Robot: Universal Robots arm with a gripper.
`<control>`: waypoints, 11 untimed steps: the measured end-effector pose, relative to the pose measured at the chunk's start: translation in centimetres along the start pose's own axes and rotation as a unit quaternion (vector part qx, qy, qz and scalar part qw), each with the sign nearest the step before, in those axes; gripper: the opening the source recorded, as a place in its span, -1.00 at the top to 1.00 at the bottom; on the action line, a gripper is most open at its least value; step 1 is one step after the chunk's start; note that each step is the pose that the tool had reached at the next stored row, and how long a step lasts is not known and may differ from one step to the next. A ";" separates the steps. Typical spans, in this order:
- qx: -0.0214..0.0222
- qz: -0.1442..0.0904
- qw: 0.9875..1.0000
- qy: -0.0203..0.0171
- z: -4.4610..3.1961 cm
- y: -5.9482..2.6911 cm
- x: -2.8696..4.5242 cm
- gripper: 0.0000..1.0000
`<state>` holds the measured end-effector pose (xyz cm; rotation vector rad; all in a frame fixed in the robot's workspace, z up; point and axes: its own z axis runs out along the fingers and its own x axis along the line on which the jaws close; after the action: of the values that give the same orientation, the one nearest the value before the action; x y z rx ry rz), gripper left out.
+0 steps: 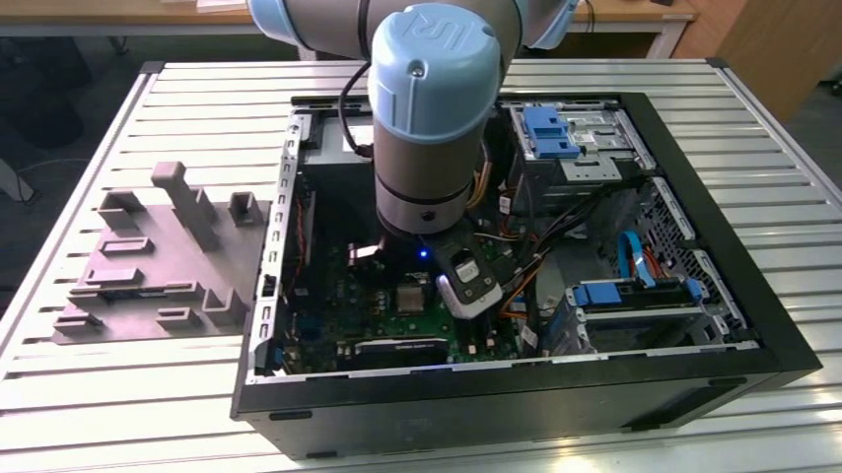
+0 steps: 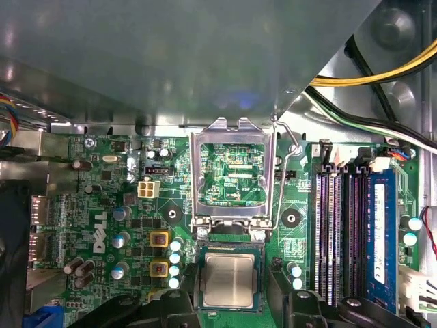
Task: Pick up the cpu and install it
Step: 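Place the cpu into insertion slot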
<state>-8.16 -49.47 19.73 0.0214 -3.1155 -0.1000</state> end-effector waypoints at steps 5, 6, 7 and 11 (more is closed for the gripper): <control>0.000 0.000 1.000 0.000 0.07 -0.01 0.00 -0.03; 0.000 0.000 1.000 0.000 0.07 -0.01 0.00 -0.03; 0.000 0.000 1.000 0.000 0.07 0.00 0.00 -0.03; 0.000 0.000 1.000 0.000 0.16 -0.01 0.00 -0.18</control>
<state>-8.17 -49.47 19.57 0.0214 -3.1156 -0.1004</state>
